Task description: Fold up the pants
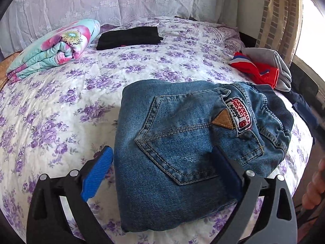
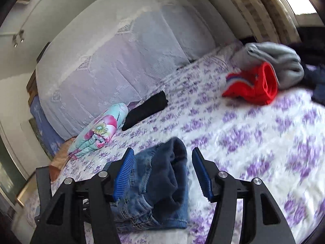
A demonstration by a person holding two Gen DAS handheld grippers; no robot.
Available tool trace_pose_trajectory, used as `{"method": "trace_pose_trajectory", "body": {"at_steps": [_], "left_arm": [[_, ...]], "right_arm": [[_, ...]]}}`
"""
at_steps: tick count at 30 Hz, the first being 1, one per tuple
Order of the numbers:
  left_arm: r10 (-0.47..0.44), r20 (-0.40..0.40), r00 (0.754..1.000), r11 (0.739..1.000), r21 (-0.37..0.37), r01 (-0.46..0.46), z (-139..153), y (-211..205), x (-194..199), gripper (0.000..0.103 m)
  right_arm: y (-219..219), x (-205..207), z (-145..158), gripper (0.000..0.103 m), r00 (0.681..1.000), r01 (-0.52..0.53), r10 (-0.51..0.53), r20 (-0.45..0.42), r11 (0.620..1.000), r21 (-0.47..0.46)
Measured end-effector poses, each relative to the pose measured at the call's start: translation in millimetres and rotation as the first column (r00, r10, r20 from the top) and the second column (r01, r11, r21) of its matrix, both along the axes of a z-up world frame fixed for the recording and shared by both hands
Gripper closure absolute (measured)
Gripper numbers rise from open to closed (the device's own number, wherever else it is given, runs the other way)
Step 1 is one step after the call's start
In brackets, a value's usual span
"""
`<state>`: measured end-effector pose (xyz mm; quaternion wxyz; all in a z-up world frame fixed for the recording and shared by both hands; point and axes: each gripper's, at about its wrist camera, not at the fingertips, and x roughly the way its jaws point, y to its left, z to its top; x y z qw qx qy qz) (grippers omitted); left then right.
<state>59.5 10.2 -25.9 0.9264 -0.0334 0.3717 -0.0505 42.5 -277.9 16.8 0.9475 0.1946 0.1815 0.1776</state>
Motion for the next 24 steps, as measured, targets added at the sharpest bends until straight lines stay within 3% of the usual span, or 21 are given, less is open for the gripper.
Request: {"method": "trace_pose_trajectory", "body": {"at_steps": [4,5,7,11,13,15,18,21,24], "left_arm": [[0.003,-0.004,1.0,1.0,-0.02,-0.003,-2,2,-1,0.007],[0.003,-0.004,1.0,1.0,-0.023,-0.003,-2,3,-1,0.007],[0.005,0.001,1.0,1.0,-0.025,-0.005,-3,2,-2,0.007],[0.004,0.003,1.0,0.999,-0.049,-0.004,-5,3,-3,0.007],[-0.002,0.002,1.0,0.998,-0.06,0.002,-7,3,-3,0.006],[-0.001,0.0,1.0,0.998,-0.057,0.002,-8,2,-3,0.004],[-0.004,-0.006,1.0,0.998,-0.065,0.004,-9,6,-3,0.004],[-0.007,-0.01,1.0,0.997,-0.074,0.006,-9,7,-2,0.004],[-0.004,-0.003,1.0,0.998,-0.064,0.003,-9,5,-2,0.004]], "right_arm": [[21,21,22,0.058,0.996,-0.07,0.075,0.04,0.991,-0.118],[25,31,23,0.064,0.995,-0.089,0.093,0.025,0.987,-0.135],[29,54,22,0.064,0.994,-0.112,0.109,-0.028,0.982,-0.154],[38,109,-28,0.067,0.965,-0.159,0.099,-0.244,0.958,-0.239],[29,114,-51,0.065,0.961,-0.159,0.111,-0.255,0.971,-0.179],[22,112,-48,0.065,0.955,-0.174,0.13,-0.268,0.974,-0.147],[22,90,-29,0.064,0.968,-0.15,0.104,-0.227,0.969,-0.196],[20,46,-3,0.064,0.98,-0.177,0.159,-0.117,0.97,-0.168],[26,7,10,0.065,0.98,-0.2,0.193,-0.051,0.959,-0.203]]}}
